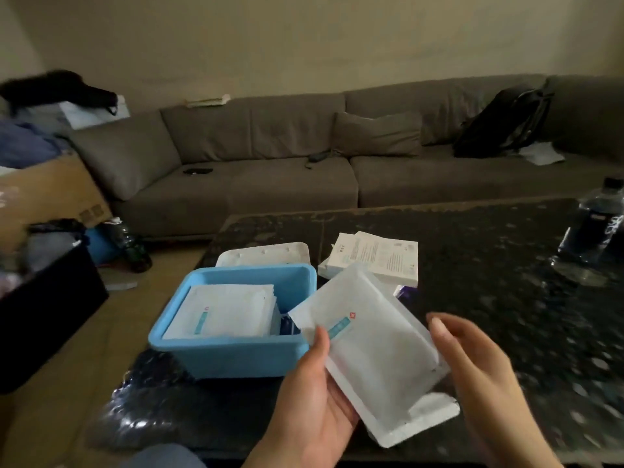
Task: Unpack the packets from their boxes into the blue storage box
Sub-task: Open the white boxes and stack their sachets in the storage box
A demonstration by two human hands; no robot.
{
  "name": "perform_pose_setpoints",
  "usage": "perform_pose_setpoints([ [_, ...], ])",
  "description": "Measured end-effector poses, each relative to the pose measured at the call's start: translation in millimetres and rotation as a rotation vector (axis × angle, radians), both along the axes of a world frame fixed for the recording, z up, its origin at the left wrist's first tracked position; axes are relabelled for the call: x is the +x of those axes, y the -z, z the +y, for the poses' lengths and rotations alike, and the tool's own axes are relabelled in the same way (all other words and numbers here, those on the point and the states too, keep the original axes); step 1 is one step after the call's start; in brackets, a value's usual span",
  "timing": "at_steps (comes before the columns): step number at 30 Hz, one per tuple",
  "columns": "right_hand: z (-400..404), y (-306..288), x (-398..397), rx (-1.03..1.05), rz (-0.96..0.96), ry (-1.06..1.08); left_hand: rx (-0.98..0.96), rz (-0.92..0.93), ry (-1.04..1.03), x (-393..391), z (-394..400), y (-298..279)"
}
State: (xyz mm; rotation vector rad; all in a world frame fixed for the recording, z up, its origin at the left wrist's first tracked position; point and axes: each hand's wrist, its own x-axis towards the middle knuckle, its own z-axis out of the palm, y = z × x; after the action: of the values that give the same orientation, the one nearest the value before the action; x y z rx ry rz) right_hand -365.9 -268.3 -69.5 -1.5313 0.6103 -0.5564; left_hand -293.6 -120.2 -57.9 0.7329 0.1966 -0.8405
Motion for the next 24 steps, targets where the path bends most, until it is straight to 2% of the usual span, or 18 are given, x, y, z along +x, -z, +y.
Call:
perform_pose_setpoints([
  [2,13.8,8.2,4.8,0.305,0.06,-0.149,-0.061,0.001,-0.037,3.9,3.7,-1.4],
  [3,19.1,9.3,7.0,0.37,0.073,-0.183,-0.071,-0.022,-0.058,5.6,6.2,-1.5],
  [5,23.7,7.1,14.0,0.363,0.092,-0.19,0.003,-0.138,-0.105,10.3,14.1,-0.8],
  [9,22.2,-6.3,26.9,0.222,0.096,-0.217,0.388,-0.617,-0.161,34.5,46.4,1.1],
  [11,24.5,-11.2,34.3,0.176,0.092,-0.271,0.459,-0.744,-0.131,48.8,65.6,2.6],
  [14,30.4,-15.7,49.8,0.145,0.126,-0.361,0.478,-0.737,-0.089,65.7,89.9,4.5],
  [19,36.3,-28.3,81.0,0.173,0.302,-0.525,0.412,-0.637,-0.093,89.8,125.1,7.3],
  [24,50.5,-40.6,126.2,0.219,0.337,-0.544,0.437,-0.709,-0.093,116.6,149.4,-3.3],
])
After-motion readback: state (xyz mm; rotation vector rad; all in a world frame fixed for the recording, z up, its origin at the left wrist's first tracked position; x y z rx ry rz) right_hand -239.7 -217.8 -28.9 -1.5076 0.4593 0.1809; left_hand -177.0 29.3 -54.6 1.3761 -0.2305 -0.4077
